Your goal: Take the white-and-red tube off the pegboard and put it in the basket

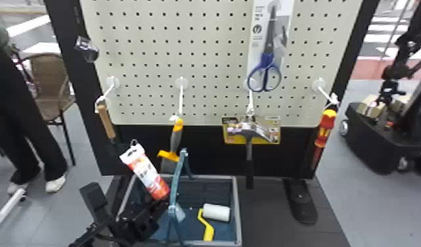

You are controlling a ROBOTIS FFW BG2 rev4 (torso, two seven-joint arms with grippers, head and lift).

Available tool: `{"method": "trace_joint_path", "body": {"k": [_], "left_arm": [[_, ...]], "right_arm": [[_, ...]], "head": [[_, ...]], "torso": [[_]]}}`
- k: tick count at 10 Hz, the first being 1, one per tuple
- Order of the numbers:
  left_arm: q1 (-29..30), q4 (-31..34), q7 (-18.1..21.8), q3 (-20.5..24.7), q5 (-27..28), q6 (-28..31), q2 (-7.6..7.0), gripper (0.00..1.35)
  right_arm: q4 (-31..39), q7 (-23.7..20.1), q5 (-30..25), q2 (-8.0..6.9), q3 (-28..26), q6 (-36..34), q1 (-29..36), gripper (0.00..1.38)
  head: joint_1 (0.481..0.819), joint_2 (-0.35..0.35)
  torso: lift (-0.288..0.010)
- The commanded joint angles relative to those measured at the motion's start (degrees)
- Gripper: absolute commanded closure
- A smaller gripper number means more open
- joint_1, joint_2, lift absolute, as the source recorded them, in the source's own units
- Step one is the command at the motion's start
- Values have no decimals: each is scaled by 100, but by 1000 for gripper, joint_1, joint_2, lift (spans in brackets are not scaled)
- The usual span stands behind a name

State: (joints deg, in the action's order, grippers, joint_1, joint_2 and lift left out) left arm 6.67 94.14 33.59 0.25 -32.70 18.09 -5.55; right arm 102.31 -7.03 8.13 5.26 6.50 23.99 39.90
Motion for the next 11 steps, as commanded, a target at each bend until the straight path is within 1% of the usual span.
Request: {"method": "trace_joint_path", "body": {"k": [1,2,3,4,6,11], "left_arm": [[-73,-55,8,-105,9,-86,-16,1196],[-147,-69,8,-122,9,-130,-34,782],[-159,-55,16,-113,26,-253,-34,340],[-159,-55,16,-96,18,-209,-34,85],[-159,-69,8,-69,44,-174,-34,160],[-184,-69,25,-87,70,-262,-34,170]], "right_arm": [[-14,0,4,1,0,0,0,314],[-14,-9,4,-8,0,0,0,314],[-28,-18,4,-8,0,-9,-13,314],[-28,-18,13,-8,0,0,-13,314],[-42,-35,13,1,0,-9,-25,314],[-56,-53,31,1,0,-9,-37,314]], "head": [[549,0],[549,0],[549,0],[549,0],[549,0],[549,0]], "torso": [[-100],[-100],[-100],[-100],[-100],[-100]]}}
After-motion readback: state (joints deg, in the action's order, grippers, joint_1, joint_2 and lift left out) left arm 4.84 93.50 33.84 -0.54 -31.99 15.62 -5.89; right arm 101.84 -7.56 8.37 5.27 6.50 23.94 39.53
